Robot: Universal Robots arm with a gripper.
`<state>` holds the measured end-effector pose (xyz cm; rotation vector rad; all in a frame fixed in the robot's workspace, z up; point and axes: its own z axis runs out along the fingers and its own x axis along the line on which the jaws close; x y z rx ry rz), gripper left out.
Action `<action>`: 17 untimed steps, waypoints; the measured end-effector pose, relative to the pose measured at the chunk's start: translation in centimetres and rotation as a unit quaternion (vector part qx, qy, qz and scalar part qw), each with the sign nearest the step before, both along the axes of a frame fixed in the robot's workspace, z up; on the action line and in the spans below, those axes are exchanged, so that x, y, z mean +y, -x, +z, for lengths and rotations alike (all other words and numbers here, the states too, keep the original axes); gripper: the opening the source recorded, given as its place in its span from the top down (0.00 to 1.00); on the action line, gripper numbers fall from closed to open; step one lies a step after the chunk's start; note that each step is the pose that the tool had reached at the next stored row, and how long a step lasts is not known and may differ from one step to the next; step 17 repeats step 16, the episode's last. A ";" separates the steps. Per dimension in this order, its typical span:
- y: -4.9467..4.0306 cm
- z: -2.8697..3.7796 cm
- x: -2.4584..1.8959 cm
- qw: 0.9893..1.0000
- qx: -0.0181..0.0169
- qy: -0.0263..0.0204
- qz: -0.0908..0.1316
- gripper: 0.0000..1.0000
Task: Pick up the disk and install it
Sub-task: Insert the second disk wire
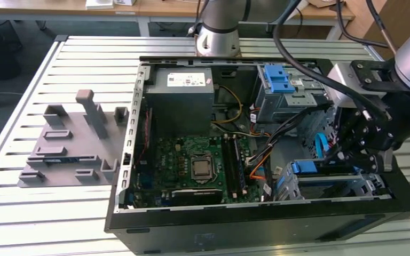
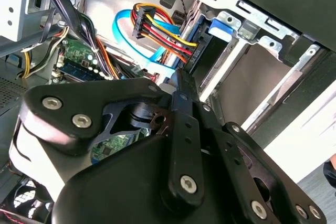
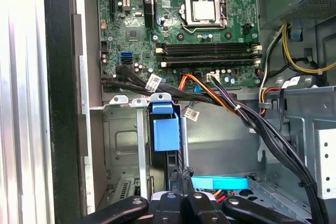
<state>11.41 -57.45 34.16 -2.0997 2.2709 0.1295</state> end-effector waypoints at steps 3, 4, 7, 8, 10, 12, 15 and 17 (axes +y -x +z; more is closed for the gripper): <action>0.00 0.25 0.00 1.000 0.000 0.000 0.000 0.89; 0.00 0.35 0.00 1.000 0.001 0.000 0.000 0.89; 0.00 0.66 0.00 1.000 0.001 0.000 0.000 0.89; 0.00 0.78 0.00 1.000 0.001 0.000 0.000 0.89; 0.00 1.03 0.00 1.000 0.001 0.000 0.000 0.89; 0.00 1.09 0.00 1.000 0.001 0.000 0.000 0.89; 0.00 1.13 0.00 1.000 0.001 0.000 0.000 0.89; 0.00 1.13 0.00 1.000 0.001 0.000 0.000 0.89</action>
